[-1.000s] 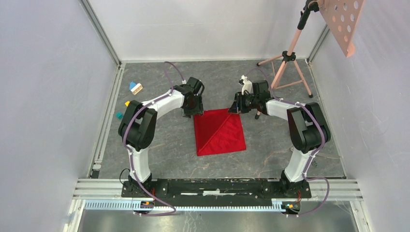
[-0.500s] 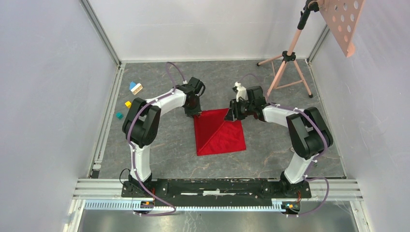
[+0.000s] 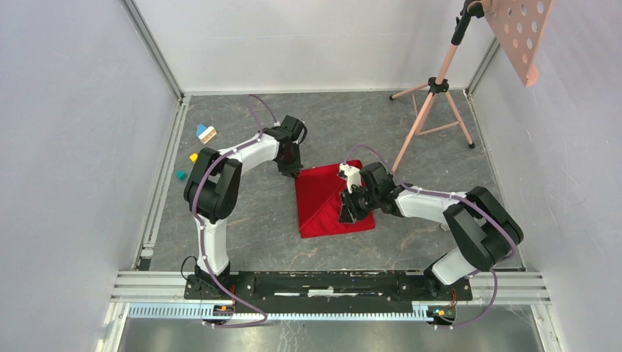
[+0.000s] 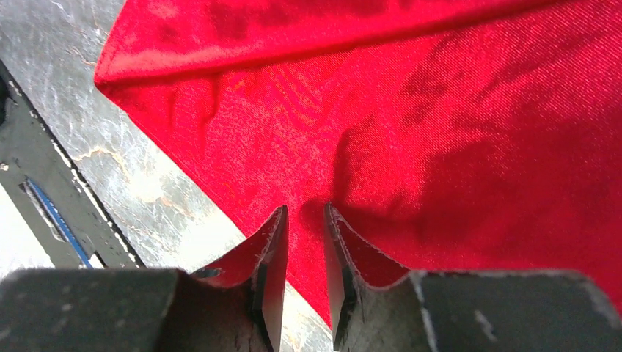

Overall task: Fold the napkin into a case and place the utensils inside
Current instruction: Smooth out the upper triangle-folded napkin at the center of the board, then pick up the upper triangle-folded napkin from the center of the board.

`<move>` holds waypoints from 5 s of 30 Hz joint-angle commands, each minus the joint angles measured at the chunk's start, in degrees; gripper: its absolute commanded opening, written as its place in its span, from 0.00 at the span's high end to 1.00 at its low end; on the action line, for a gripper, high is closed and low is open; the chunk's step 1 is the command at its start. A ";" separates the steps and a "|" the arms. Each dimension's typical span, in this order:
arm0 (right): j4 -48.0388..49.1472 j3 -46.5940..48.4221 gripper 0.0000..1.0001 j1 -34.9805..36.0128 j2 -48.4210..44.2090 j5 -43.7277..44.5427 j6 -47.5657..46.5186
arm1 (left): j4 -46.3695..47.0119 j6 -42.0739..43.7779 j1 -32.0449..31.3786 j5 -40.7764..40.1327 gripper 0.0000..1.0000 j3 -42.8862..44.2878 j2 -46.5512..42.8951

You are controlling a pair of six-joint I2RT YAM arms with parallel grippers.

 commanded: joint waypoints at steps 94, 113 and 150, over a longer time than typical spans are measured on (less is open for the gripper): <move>-30.42 29.16 0.50 29.41 12.07 37.68 10.06 | 0.32 8.06 14.60 18.38 0.32 -29.05 -52.50; -22.66 20.32 0.71 29.38 15.01 39.47 9.89 | 0.36 7.99 14.75 18.56 0.32 -29.18 -51.77; -4.49 9.10 0.99 24.98 -2.18 29.39 1.47 | 26.44 -35.64 0.83 9.49 0.36 -37.41 -20.14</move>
